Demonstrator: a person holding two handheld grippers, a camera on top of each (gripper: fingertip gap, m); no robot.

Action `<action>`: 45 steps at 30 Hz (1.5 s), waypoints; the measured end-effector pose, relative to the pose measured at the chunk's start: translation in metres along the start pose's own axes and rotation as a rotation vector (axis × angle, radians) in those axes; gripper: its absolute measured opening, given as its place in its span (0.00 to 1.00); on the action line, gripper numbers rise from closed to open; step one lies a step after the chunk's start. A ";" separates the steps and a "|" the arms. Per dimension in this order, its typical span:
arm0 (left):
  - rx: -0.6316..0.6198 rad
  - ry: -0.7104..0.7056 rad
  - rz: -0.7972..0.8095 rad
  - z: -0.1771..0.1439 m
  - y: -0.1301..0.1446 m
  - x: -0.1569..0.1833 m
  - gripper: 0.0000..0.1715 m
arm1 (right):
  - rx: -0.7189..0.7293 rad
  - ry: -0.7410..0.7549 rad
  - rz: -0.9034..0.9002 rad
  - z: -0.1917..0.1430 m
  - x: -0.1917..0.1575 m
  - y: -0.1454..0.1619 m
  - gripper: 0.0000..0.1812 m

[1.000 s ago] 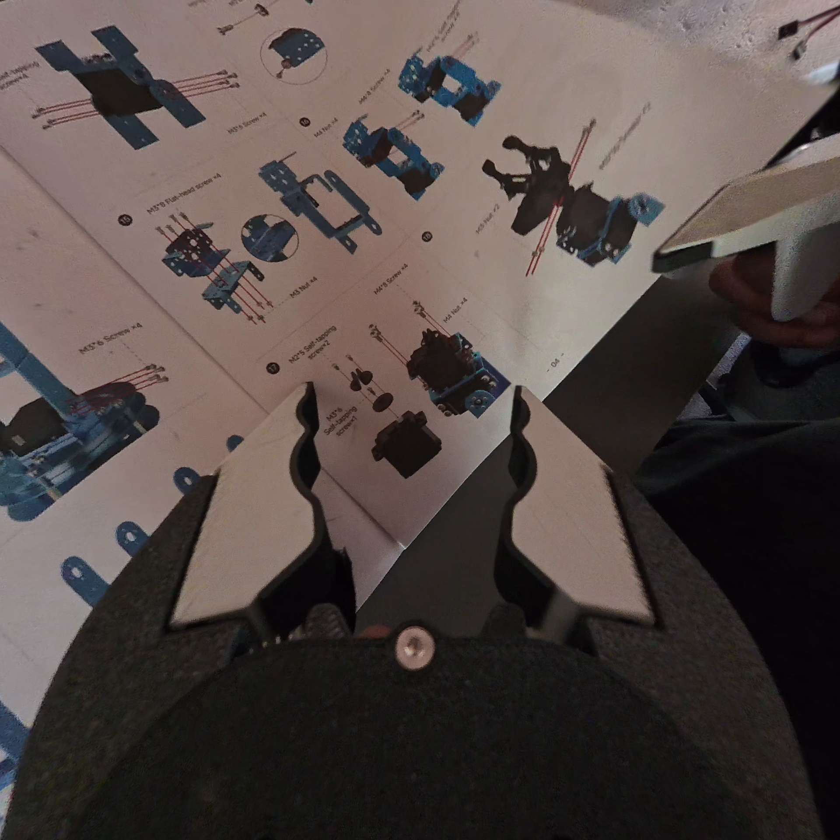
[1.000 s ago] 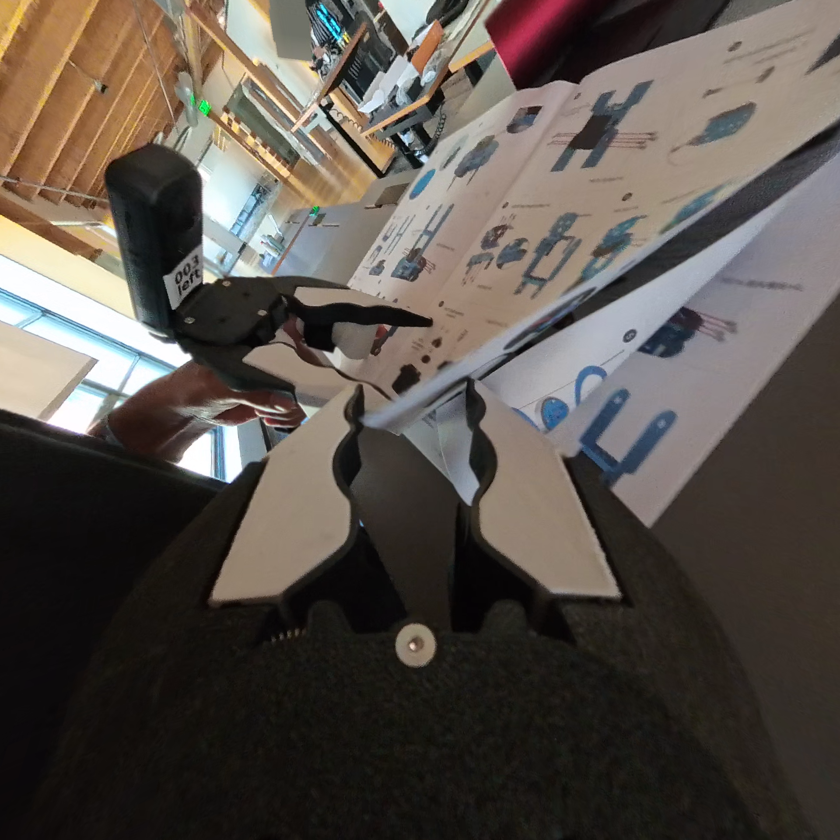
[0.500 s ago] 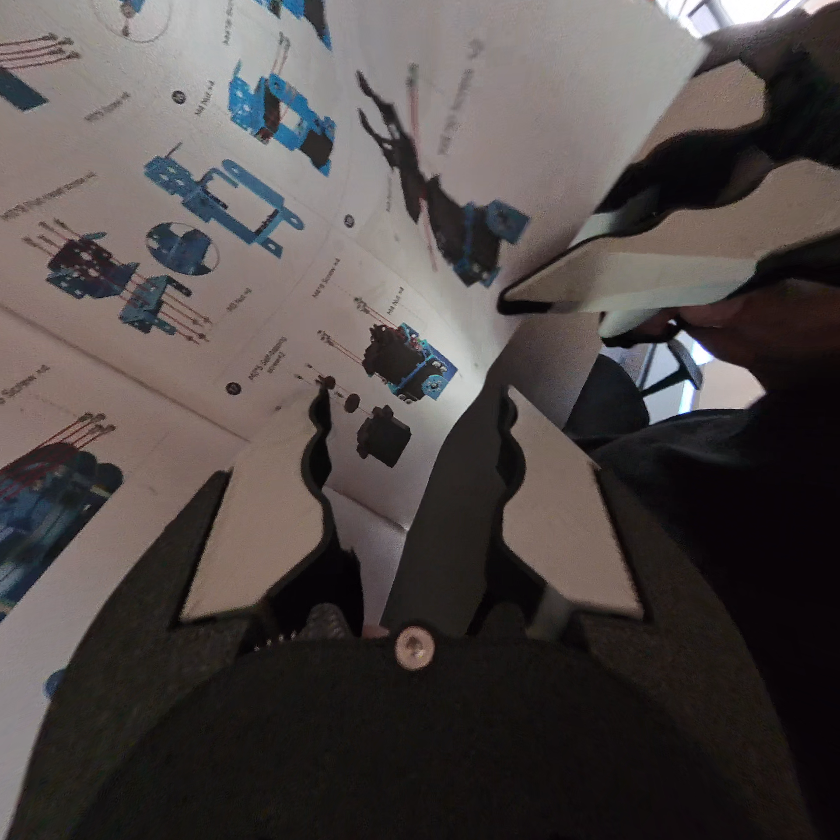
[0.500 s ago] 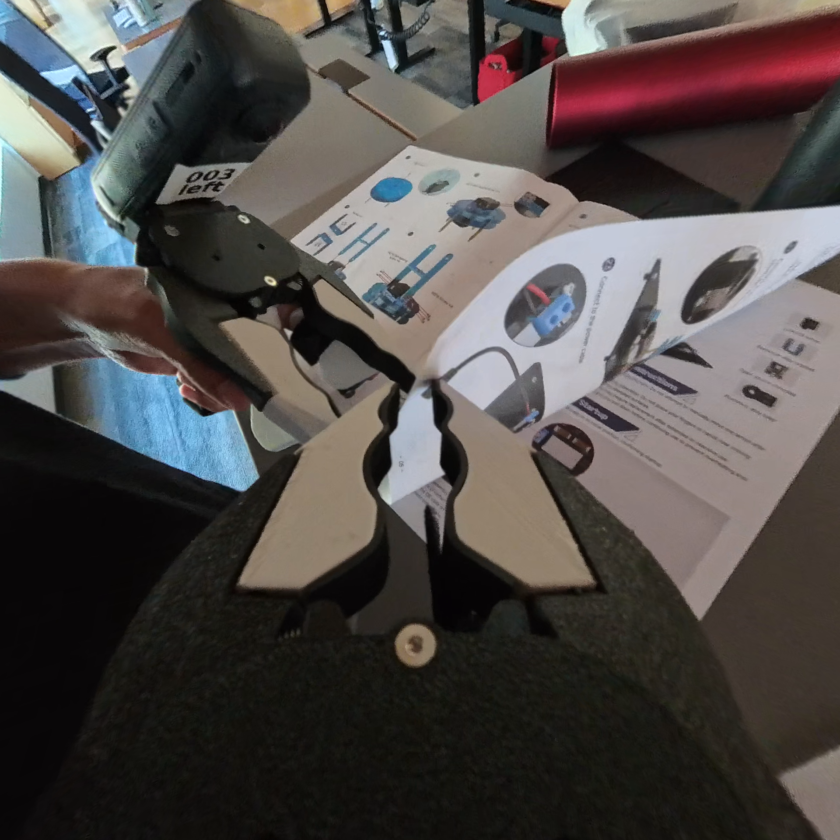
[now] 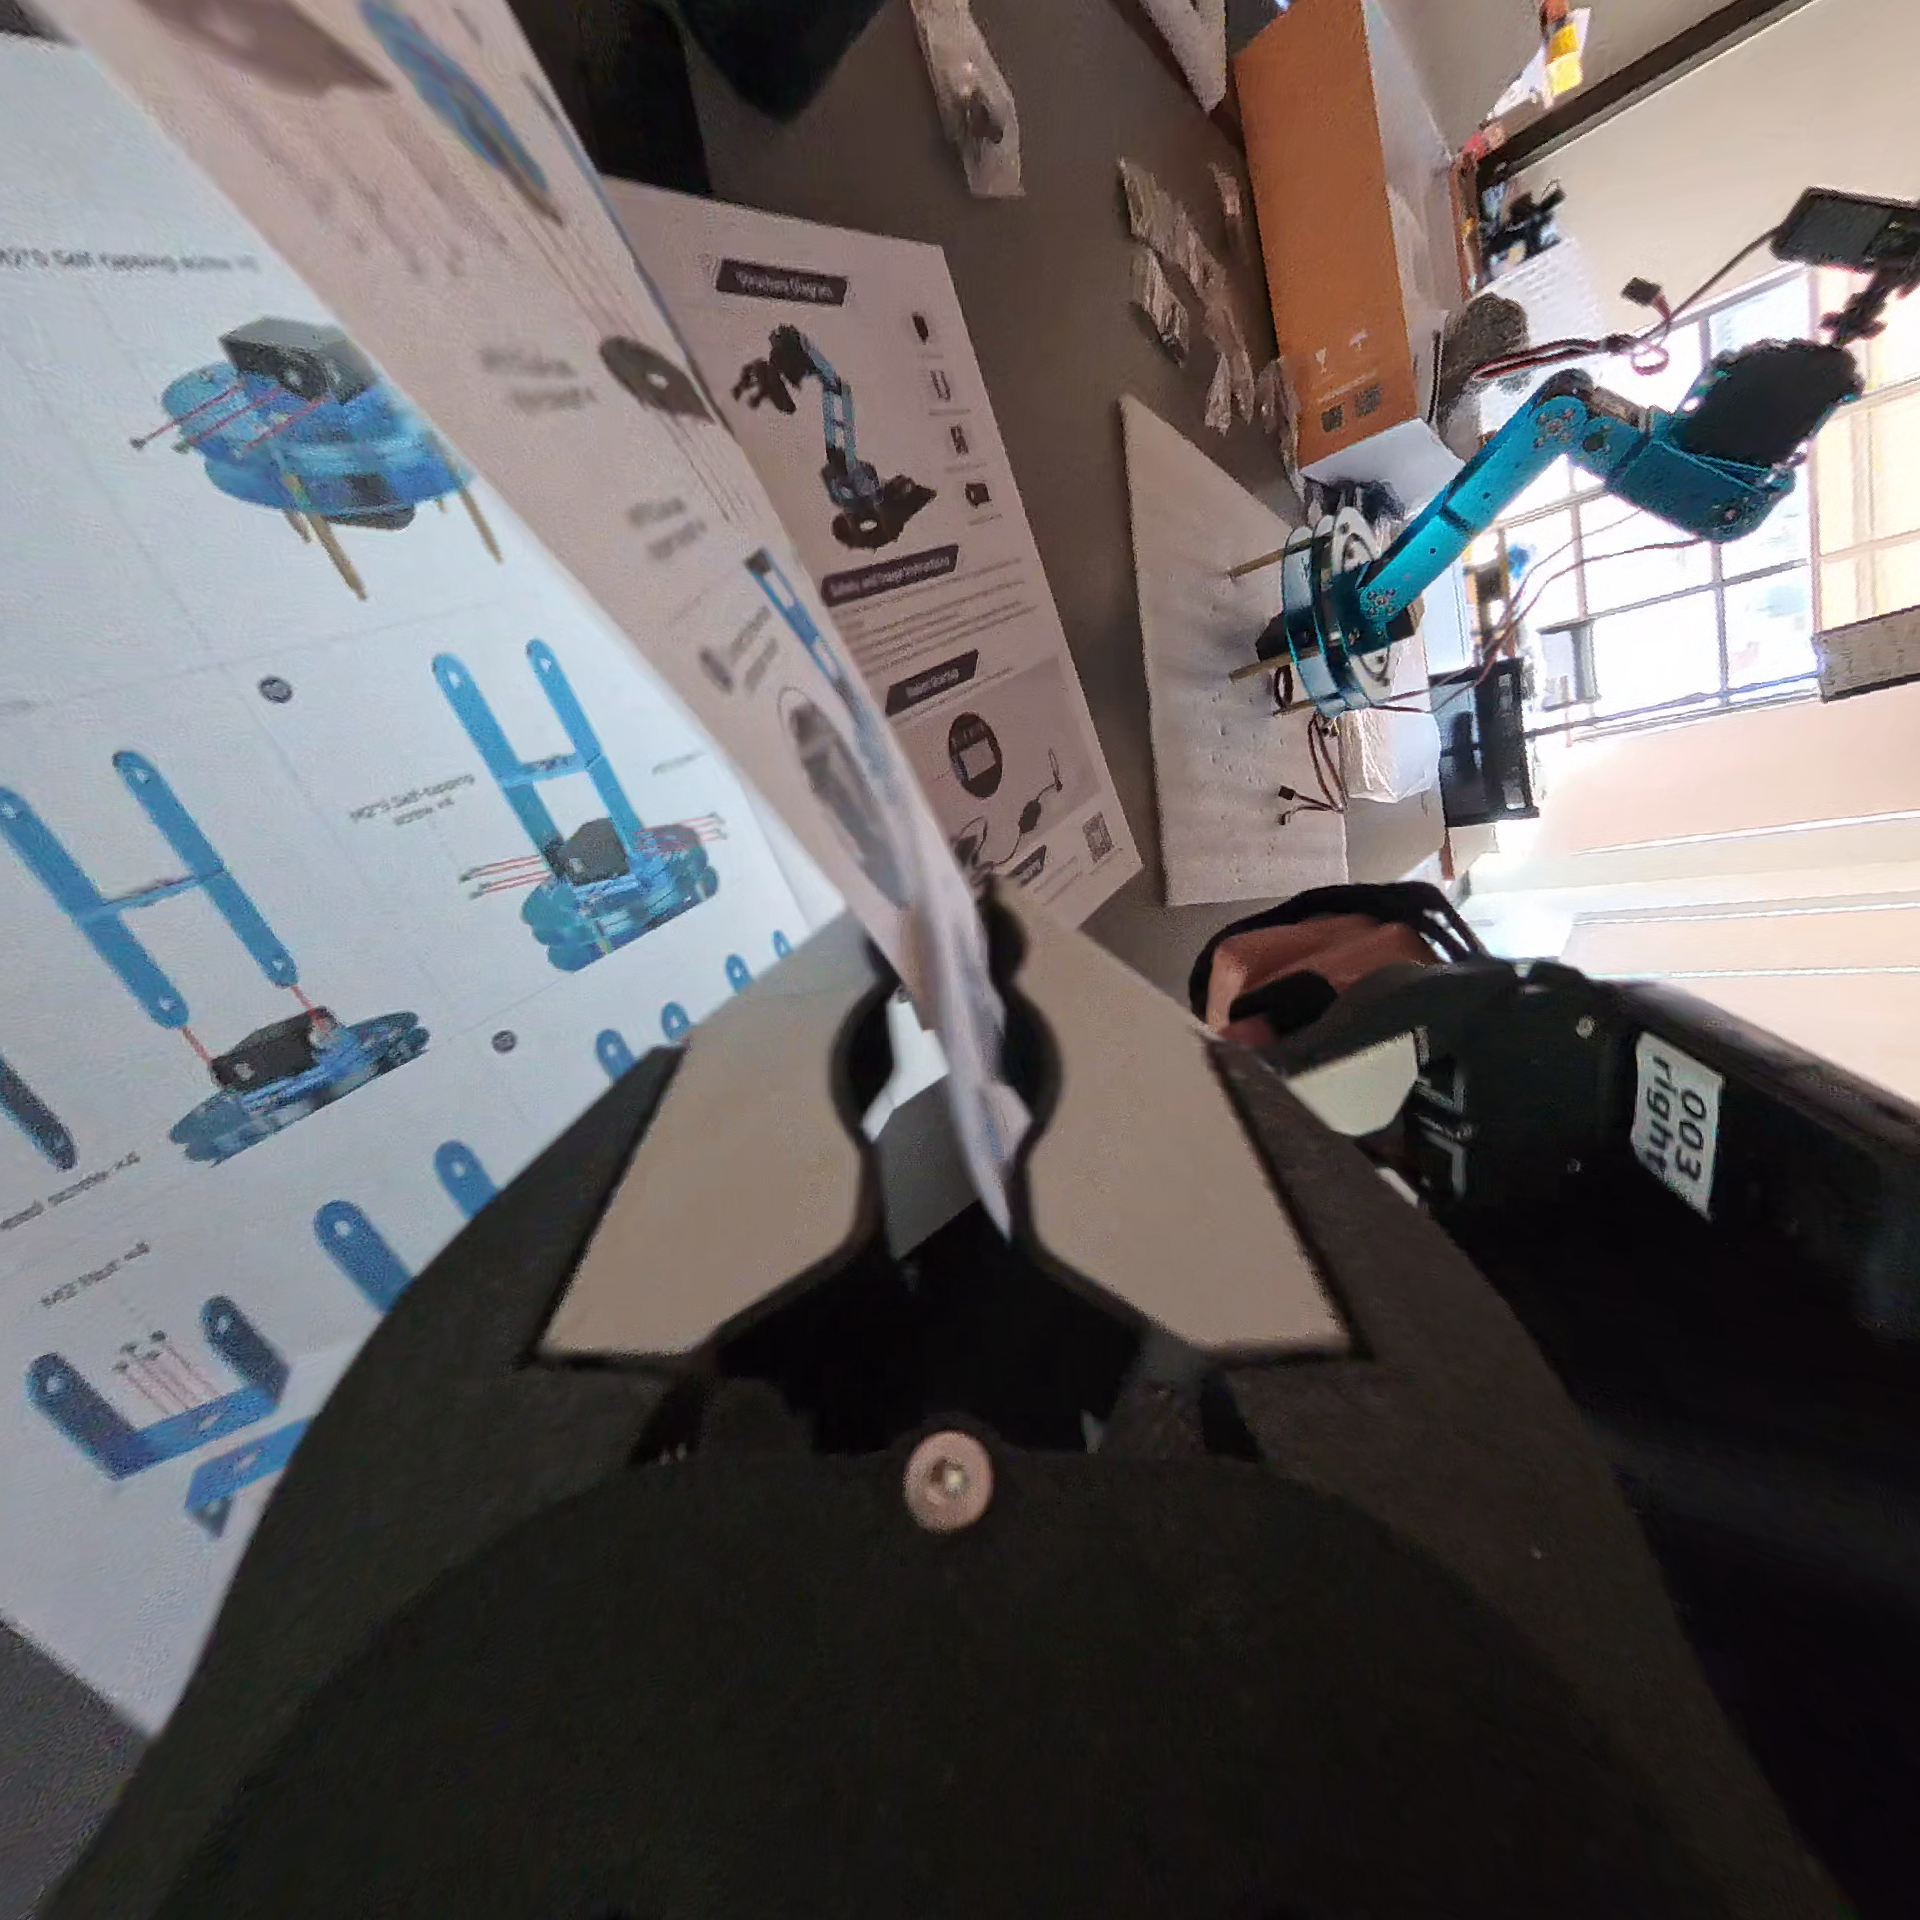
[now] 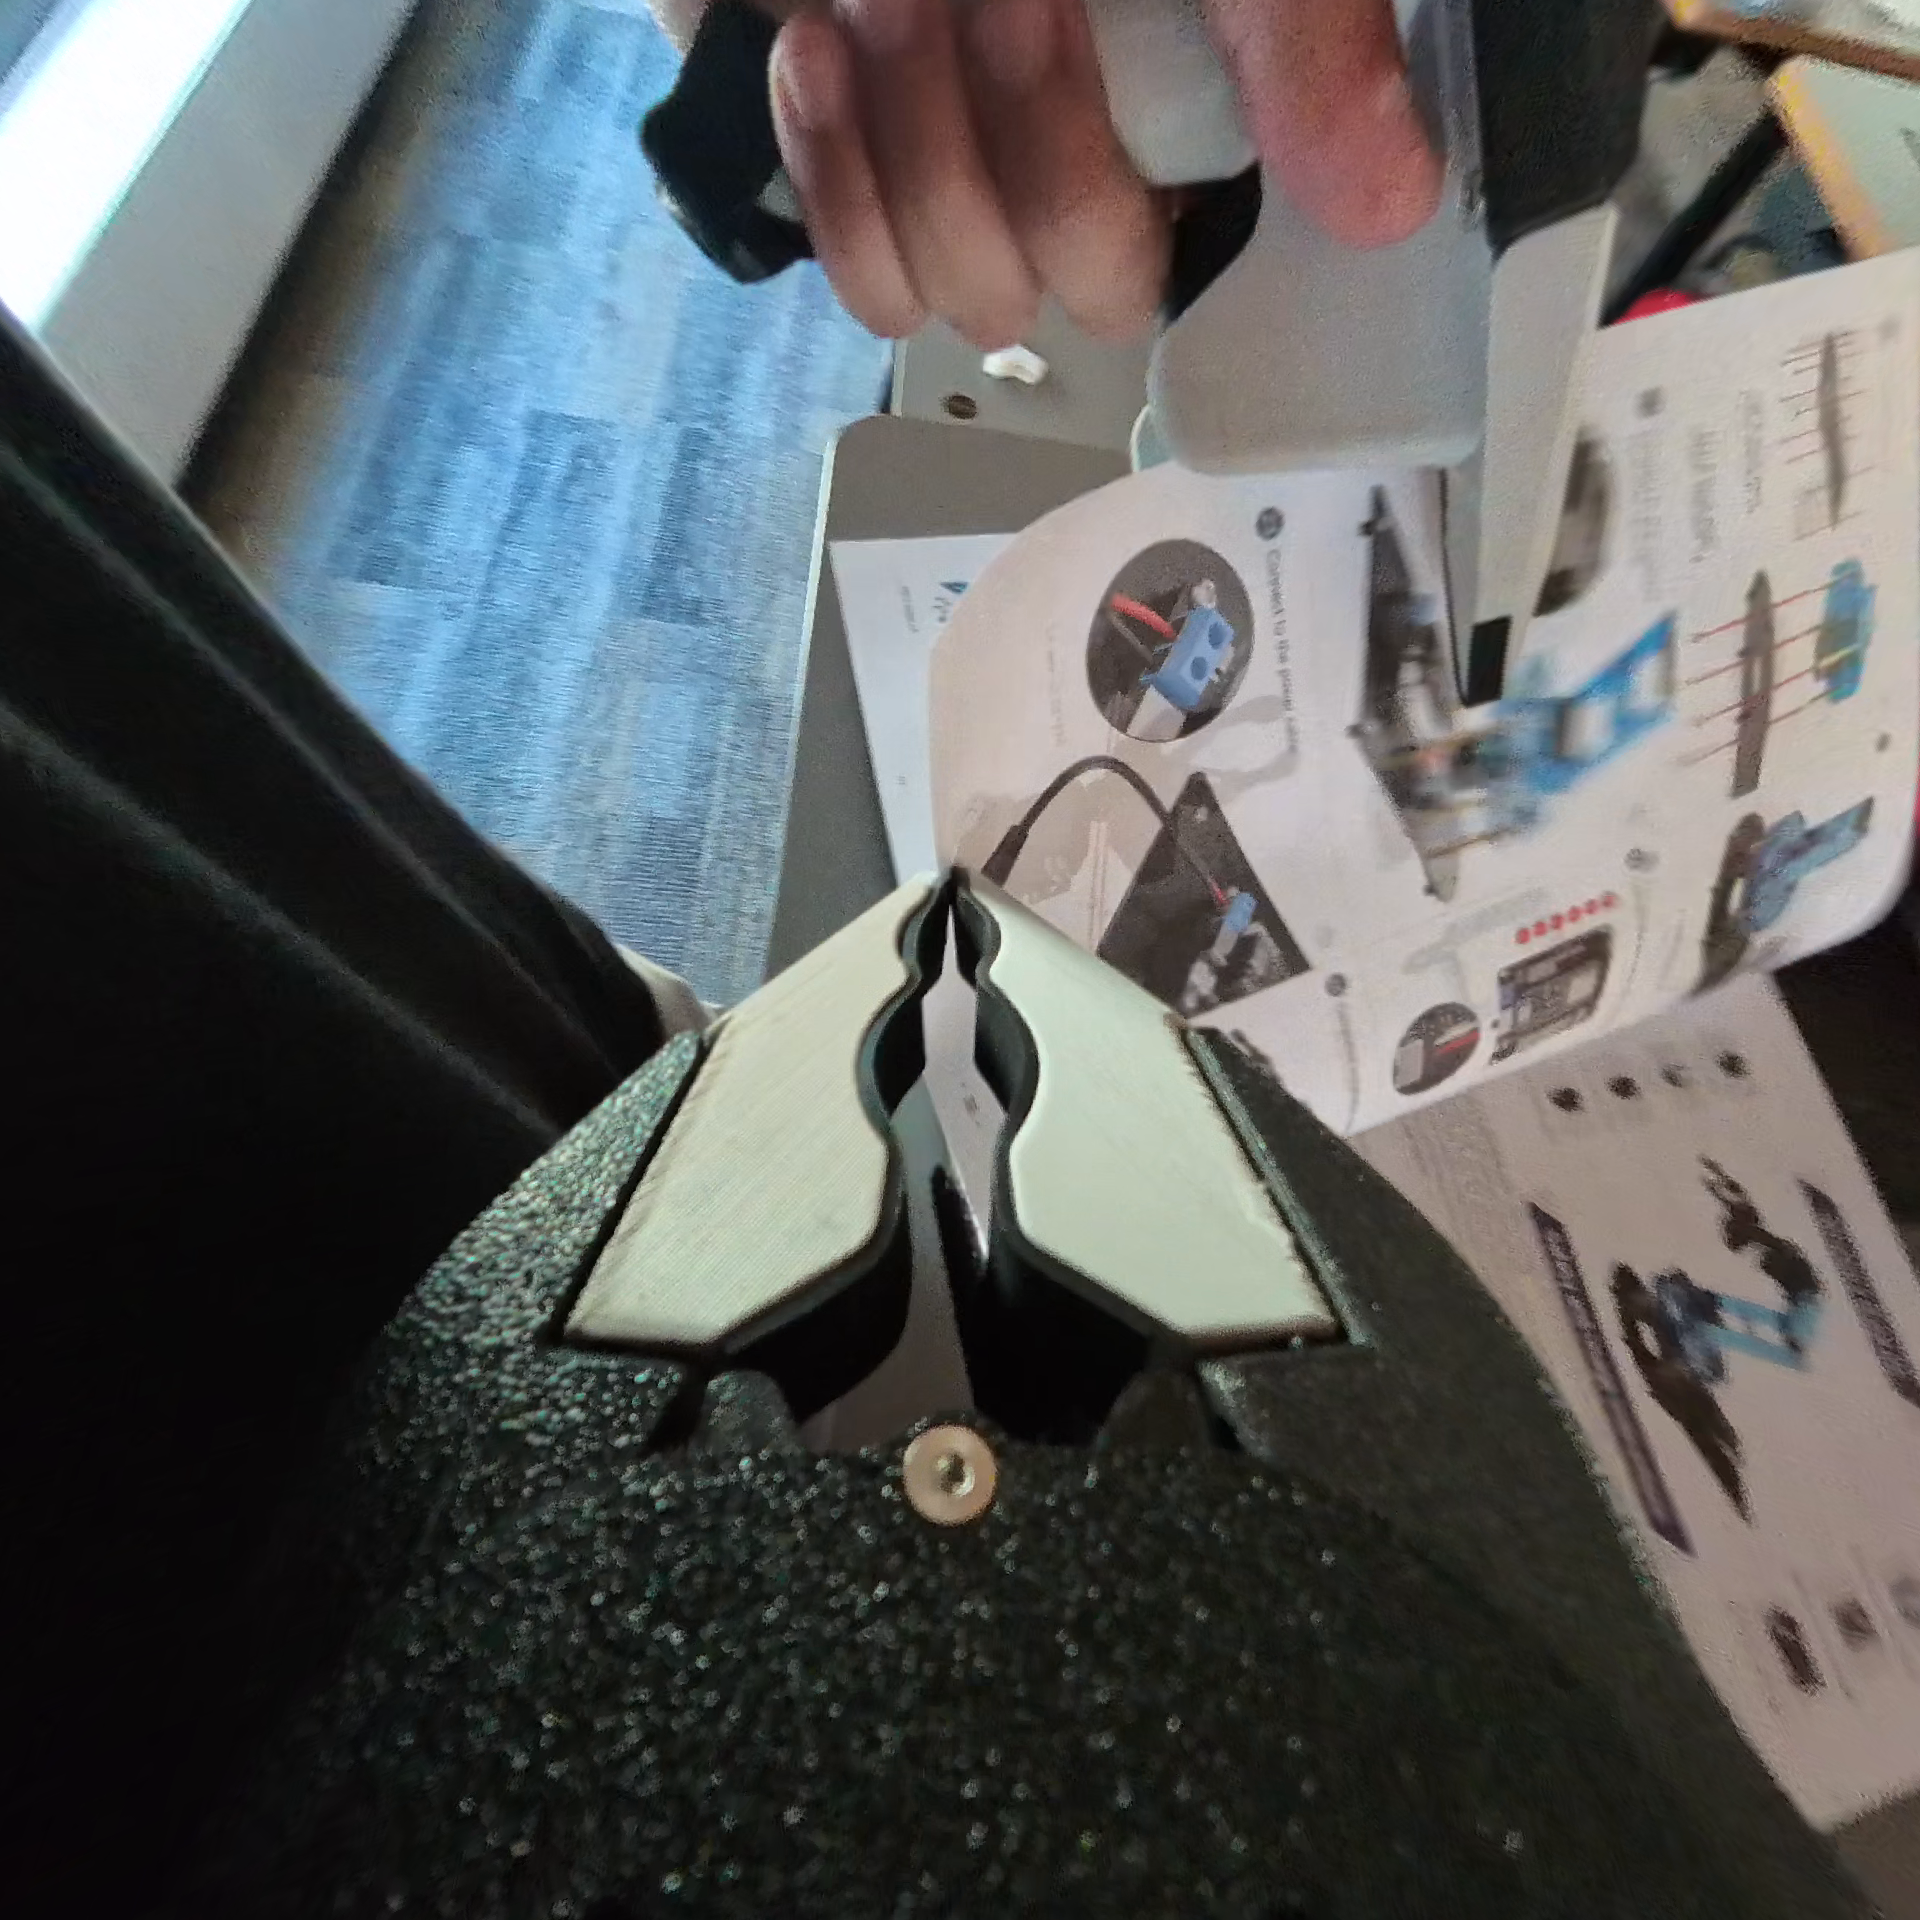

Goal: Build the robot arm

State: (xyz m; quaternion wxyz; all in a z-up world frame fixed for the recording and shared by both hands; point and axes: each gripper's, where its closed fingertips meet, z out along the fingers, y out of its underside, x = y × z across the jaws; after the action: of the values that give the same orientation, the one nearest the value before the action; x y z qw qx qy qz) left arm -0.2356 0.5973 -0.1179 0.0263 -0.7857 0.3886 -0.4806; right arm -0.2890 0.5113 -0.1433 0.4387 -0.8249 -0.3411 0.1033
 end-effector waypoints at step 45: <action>-0.145 -0.217 0.687 -0.035 -0.001 -0.179 0.02 | -0.404 -0.064 0.147 0.105 0.134 0.067 0.65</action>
State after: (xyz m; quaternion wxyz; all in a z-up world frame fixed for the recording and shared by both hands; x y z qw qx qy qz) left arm -0.3043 0.7232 -0.2306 0.1717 -0.6555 0.6578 -0.3287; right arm -0.2069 0.6419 -0.2417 0.2449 -0.9150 -0.3074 0.0907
